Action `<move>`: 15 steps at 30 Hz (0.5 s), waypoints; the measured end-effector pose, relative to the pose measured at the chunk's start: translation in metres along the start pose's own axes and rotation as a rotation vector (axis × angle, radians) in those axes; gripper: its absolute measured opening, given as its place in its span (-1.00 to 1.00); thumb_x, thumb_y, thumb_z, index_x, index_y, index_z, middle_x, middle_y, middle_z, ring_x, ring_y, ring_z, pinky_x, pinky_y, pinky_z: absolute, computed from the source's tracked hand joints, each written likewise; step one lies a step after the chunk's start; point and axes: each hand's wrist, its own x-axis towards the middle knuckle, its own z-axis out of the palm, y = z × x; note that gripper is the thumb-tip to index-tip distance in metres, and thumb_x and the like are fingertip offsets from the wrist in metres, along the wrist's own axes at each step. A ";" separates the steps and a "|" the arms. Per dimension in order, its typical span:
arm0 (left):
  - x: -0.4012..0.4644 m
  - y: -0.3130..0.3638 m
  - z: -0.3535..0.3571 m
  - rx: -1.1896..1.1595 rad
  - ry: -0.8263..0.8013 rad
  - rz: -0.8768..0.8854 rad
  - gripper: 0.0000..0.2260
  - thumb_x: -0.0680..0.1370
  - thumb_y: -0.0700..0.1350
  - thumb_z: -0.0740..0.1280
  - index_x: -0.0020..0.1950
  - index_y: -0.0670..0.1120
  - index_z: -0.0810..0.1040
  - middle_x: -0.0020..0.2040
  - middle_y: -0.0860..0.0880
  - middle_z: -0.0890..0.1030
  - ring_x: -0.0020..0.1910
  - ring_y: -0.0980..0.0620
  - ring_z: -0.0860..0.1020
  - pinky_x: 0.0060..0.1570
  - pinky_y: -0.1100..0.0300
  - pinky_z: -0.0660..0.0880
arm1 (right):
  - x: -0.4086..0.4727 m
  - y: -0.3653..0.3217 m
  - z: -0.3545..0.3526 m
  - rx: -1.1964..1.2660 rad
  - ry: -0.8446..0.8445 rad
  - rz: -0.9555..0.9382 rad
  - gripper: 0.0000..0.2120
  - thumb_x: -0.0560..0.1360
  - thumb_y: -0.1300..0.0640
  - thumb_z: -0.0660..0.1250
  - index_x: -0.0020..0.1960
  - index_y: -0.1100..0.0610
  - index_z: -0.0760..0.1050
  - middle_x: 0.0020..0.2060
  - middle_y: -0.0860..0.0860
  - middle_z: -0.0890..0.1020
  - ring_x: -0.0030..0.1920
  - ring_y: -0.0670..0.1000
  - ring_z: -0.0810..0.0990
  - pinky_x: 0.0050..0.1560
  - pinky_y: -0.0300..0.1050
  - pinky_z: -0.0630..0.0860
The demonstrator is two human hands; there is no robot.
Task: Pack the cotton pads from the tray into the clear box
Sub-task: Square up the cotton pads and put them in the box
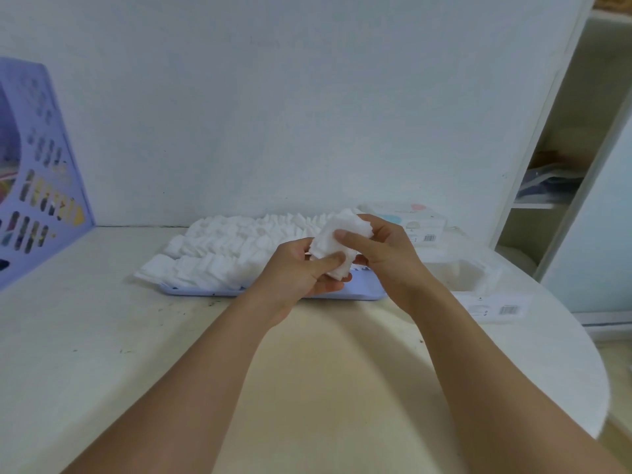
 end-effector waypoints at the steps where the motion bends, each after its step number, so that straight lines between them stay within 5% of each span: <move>1: 0.000 0.000 0.000 -0.005 -0.012 -0.008 -0.75 0.58 -0.22 0.42 0.24 -0.23 0.59 0.09 -0.23 0.70 0.04 -0.16 0.70 -0.09 0.18 0.63 | 0.000 0.001 0.000 0.008 0.017 -0.001 -0.75 0.53 0.20 0.46 0.18 0.24 0.62 0.08 0.20 0.71 0.09 0.17 0.70 0.07 0.02 0.66; 6: 0.001 0.004 -0.003 -0.173 -0.099 -0.092 -0.77 0.63 -0.34 0.21 0.26 -0.28 0.54 0.12 -0.29 0.68 0.10 -0.21 0.68 -0.06 0.13 0.66 | 0.003 0.004 -0.007 0.156 -0.025 0.047 -0.77 0.58 0.20 0.40 0.18 0.28 0.62 -0.01 0.10 0.72 -0.05 -0.01 0.71 -0.16 -0.23 0.59; 15: 0.002 0.003 -0.002 -0.175 -0.086 -0.112 -0.76 0.63 -0.31 0.23 0.25 -0.27 0.57 0.09 -0.28 0.69 0.13 -0.17 0.68 0.05 0.12 0.65 | 0.008 0.006 -0.014 0.181 0.012 0.058 -0.82 0.55 0.11 0.44 0.12 0.15 0.68 0.07 0.09 0.73 0.07 0.03 0.70 0.05 -0.09 0.61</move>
